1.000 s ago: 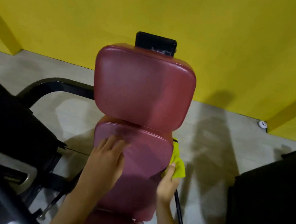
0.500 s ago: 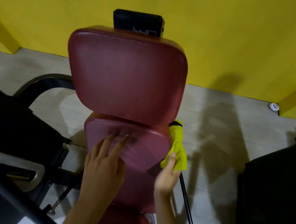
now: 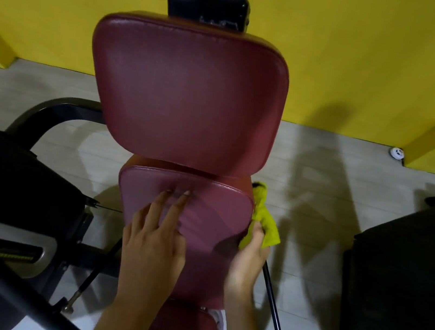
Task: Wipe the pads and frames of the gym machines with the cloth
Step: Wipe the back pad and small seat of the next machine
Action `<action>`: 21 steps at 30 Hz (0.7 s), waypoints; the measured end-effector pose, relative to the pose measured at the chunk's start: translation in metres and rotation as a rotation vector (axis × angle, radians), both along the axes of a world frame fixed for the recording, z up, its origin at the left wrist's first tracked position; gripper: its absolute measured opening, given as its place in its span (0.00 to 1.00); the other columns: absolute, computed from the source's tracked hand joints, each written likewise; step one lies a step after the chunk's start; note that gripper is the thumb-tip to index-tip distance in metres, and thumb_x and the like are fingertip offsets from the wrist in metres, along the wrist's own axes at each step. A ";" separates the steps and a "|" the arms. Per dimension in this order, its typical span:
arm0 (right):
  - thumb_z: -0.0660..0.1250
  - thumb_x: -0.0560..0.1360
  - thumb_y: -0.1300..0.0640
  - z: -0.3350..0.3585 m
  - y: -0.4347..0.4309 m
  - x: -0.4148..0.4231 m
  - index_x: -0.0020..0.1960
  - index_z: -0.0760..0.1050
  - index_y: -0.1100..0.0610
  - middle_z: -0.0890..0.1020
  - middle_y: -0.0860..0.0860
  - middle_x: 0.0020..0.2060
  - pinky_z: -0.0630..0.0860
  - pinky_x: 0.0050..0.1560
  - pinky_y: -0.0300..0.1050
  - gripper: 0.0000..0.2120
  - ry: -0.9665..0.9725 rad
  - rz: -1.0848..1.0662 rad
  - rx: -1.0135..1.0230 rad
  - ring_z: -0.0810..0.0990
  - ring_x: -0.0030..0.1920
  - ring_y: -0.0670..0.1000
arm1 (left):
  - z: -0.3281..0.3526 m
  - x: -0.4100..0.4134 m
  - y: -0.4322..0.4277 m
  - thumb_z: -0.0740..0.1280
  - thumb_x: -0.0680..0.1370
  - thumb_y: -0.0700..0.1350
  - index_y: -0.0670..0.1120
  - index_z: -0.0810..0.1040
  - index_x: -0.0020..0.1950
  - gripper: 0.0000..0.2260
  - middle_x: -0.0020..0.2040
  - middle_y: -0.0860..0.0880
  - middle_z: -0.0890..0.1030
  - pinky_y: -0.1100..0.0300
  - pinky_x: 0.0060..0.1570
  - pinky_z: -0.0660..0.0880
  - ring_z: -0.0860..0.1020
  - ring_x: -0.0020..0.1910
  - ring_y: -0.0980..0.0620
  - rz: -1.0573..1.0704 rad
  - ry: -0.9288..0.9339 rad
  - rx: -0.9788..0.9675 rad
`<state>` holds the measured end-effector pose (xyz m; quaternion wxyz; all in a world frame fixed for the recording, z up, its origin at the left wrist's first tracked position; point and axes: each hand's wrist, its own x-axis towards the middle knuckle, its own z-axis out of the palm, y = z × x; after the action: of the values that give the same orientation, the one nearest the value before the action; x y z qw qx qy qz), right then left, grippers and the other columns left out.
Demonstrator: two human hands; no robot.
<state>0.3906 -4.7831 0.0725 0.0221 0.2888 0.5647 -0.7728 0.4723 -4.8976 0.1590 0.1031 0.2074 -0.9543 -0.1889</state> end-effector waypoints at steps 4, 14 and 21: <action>0.60 0.86 0.57 0.001 -0.001 0.004 0.63 0.77 0.45 0.82 0.38 0.59 0.72 0.61 0.31 0.12 0.124 0.019 0.082 0.80 0.61 0.39 | -0.003 -0.001 0.000 0.64 0.73 0.42 0.55 0.68 0.78 0.32 0.75 0.48 0.71 0.40 0.58 0.75 0.74 0.62 0.41 0.000 0.018 -0.011; 0.62 0.82 0.45 -0.164 0.034 0.044 0.61 0.81 0.58 0.85 0.56 0.56 0.76 0.59 0.50 0.19 -0.231 0.101 0.088 0.83 0.57 0.54 | -0.090 0.023 0.038 0.63 0.72 0.46 0.50 0.81 0.65 0.22 0.64 0.44 0.76 0.47 0.49 0.77 0.77 0.53 0.39 -0.218 0.103 -0.099; 0.63 0.83 0.48 -0.200 0.054 0.056 0.61 0.83 0.53 0.87 0.49 0.54 0.80 0.59 0.51 0.14 -0.120 0.263 0.052 0.84 0.61 0.54 | -0.166 0.046 0.047 0.65 0.72 0.43 0.51 0.76 0.72 0.26 0.70 0.45 0.73 0.46 0.53 0.75 0.75 0.59 0.40 -0.301 -0.028 -0.113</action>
<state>0.4470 -4.7289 -0.1273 0.1495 0.2584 0.6151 -0.7297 0.5179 -4.8505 -0.0068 0.0719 0.0586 -0.9850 -0.1454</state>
